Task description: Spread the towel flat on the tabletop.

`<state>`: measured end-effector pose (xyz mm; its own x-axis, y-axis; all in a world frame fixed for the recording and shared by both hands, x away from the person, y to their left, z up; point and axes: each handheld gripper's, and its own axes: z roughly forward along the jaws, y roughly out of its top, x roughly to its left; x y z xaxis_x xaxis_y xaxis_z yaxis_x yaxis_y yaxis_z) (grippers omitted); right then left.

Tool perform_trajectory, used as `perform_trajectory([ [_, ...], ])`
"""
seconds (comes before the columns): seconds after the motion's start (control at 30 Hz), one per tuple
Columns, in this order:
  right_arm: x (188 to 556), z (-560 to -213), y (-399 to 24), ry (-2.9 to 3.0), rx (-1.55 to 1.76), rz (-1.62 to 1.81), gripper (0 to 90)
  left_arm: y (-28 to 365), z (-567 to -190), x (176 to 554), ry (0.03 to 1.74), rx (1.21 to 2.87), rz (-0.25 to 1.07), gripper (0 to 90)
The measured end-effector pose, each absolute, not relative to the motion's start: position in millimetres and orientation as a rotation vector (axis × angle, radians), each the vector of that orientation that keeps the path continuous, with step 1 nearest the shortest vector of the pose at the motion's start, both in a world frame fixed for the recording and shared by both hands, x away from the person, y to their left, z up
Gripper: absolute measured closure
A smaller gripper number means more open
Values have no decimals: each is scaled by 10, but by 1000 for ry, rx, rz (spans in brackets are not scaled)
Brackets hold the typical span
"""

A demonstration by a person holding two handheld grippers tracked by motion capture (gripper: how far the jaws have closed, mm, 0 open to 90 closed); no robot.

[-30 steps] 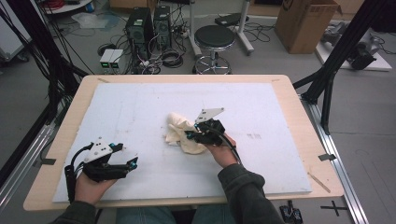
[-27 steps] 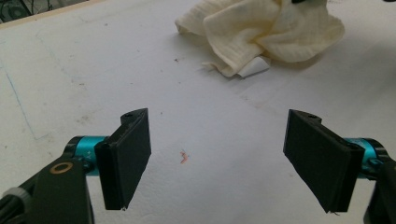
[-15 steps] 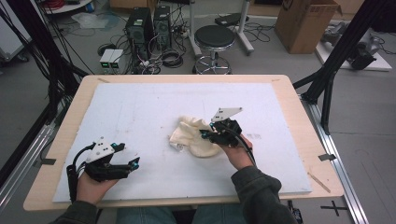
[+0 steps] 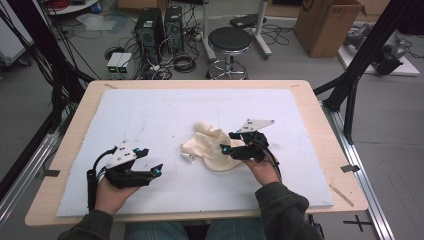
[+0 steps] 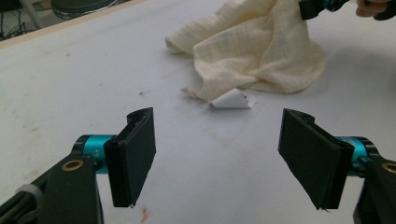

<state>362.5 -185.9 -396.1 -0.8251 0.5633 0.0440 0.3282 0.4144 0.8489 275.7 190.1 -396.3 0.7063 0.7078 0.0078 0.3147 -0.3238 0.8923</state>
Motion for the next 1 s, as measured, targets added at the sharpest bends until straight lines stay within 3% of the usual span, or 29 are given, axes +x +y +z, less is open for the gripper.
perform_trajectory([
  [0.33, 3454, -4038, -2329, 2401, 796, 1355, 457, 1483, -4041, 3128, 770, 1981, 465, 393],
  [0.4, 3437, -4112, -2442, 2410, 804, 1342, 474, 1413, -4081, 3207, 761, 2000, 458, 449],
  [0.7, 3518, -4277, -2474, 2474, 798, 1316, 520, 1184, -4265, 3569, 819, 2112, 373, 508],
  [1.0, 3627, -4418, -2386, 2572, 803, 1210, 612, 1178, -4344, 3643, 835, 2137, 359, 748],
])
